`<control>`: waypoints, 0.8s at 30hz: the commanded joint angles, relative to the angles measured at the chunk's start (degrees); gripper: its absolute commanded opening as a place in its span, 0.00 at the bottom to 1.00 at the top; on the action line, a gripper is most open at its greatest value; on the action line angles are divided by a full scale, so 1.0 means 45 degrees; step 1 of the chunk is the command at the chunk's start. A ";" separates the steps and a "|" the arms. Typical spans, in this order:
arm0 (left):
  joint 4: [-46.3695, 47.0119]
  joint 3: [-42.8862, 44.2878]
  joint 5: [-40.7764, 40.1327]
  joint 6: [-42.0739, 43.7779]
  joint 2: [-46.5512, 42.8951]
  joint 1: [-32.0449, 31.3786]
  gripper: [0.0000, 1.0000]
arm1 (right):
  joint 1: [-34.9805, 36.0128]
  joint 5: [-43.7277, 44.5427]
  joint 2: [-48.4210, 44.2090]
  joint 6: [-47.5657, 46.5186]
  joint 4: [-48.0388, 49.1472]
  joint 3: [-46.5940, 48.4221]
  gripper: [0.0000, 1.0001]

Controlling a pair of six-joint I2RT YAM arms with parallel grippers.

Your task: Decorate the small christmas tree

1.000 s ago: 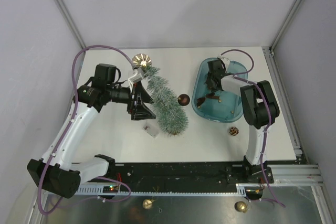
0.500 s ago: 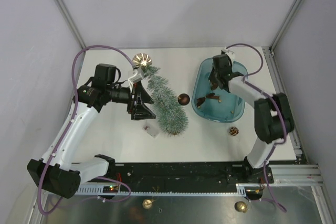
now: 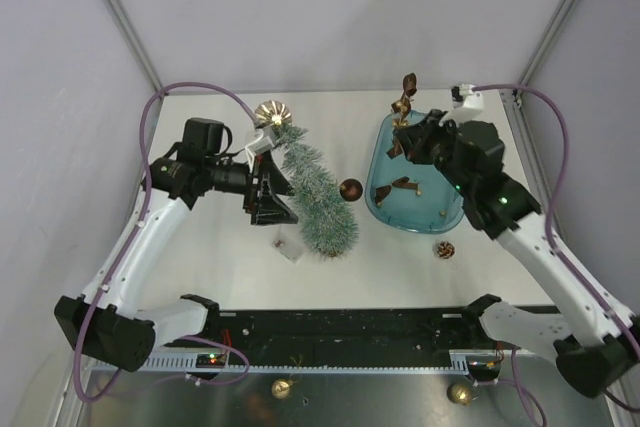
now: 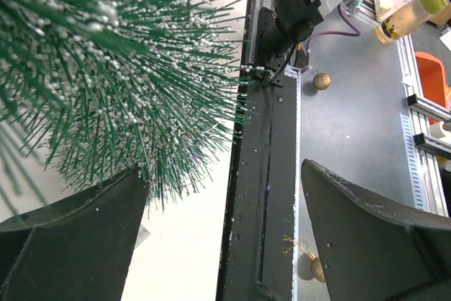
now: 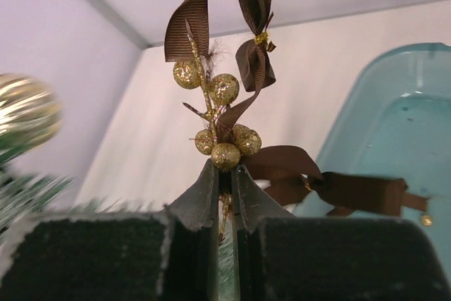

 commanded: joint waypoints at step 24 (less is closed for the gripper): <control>0.0044 0.1077 0.0447 0.0244 0.0493 -0.0271 0.92 | 0.4959 -0.6161 -0.0961 -0.0371 0.1079 0.0197 0.06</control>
